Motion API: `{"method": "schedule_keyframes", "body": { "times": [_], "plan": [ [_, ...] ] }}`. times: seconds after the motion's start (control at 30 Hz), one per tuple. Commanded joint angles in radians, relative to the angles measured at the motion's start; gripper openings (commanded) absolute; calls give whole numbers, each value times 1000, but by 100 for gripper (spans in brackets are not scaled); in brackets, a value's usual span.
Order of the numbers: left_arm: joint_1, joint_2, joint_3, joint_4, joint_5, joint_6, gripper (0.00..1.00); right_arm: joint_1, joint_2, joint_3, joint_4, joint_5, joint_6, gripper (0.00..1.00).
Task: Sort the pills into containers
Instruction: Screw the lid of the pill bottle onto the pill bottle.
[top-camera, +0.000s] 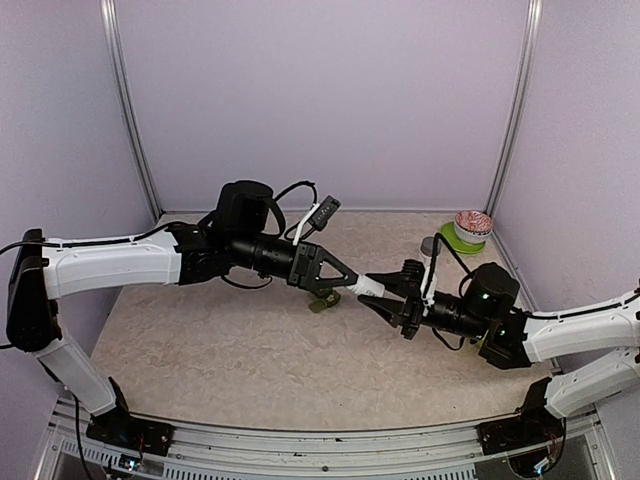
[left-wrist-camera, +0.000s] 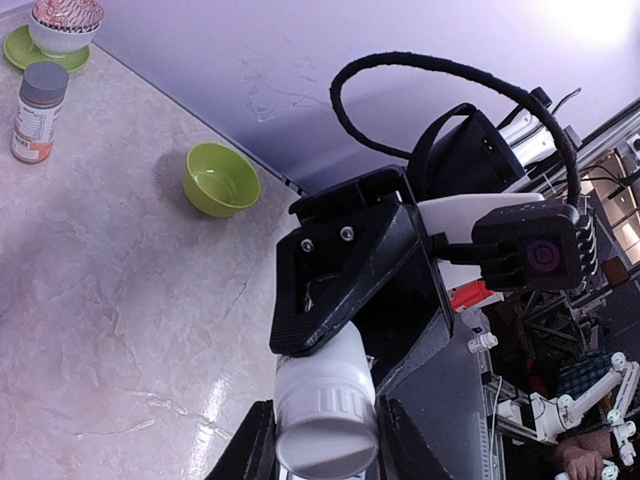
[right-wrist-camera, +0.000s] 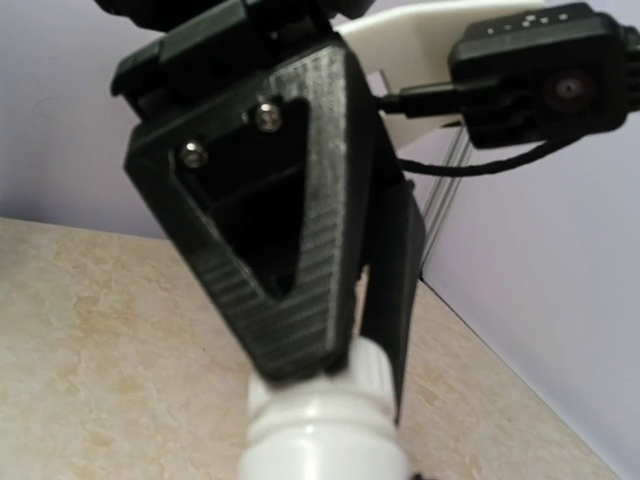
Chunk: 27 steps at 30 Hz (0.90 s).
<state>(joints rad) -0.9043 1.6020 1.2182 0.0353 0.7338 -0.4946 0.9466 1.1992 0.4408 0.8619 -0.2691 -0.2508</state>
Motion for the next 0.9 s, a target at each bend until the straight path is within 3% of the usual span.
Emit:
{"method": "schedule_keyframes", "body": {
  "times": [0.0, 0.37, 0.87],
  "plan": [
    [-42, 36, 5, 48, 62, 13, 22, 40, 7, 16, 49, 1, 11, 27],
    [-46, 16, 54, -117, 85, 255, 24, 38, 41, 74, 0, -122, 255, 27],
    [-45, -26, 39, -110, 74, 300, 30, 39, 15, 9, 154, -131, 454, 27]
  ]
}}
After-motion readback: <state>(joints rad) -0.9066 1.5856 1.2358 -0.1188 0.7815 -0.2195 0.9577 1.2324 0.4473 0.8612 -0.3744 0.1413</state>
